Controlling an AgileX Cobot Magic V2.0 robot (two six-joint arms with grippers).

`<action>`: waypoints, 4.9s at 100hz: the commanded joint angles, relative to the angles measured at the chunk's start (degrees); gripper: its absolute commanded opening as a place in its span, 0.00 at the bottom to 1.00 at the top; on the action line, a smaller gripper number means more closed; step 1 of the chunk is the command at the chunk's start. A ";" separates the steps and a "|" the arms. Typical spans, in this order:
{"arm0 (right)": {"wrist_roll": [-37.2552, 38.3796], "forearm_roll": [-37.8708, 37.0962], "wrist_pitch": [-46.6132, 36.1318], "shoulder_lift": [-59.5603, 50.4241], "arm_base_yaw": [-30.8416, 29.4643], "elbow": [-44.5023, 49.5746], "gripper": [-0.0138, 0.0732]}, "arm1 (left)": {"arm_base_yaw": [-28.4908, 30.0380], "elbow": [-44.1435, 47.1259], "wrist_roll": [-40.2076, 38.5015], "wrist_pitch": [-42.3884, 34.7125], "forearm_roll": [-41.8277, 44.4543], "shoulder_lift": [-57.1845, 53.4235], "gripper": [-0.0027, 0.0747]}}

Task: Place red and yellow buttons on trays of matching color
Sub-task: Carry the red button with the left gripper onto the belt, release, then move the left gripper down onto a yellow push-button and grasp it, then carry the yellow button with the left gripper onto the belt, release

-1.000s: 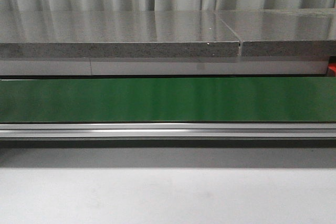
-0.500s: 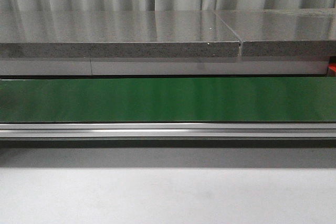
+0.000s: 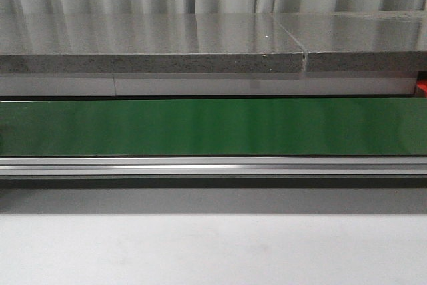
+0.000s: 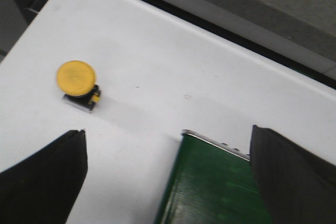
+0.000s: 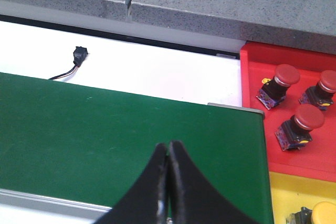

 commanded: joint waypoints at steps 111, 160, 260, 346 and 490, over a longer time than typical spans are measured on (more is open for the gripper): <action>-0.34 0.26 -4.40 -0.41 0.10 -1.63 0.02 | 5.23 -18.30 -0.30 -9.00 -0.39 28.42 0.83; -0.34 0.26 -4.40 -0.41 0.10 -1.63 0.02 | 5.24 -18.97 -0.33 -7.40 -0.04 29.01 0.24; -0.34 0.26 -4.40 -0.41 0.10 -1.63 0.02 | -11.61 -6.76 1.32 2.01 2.07 -2.59 0.09; -0.34 0.26 -4.40 -0.41 0.10 -1.63 0.02 | -13.81 12.32 1.43 -11.46 2.70 -3.64 0.09; -0.34 0.26 -4.40 -0.41 0.10 -1.63 0.02 | -13.81 13.83 1.33 -10.49 2.08 -3.64 0.75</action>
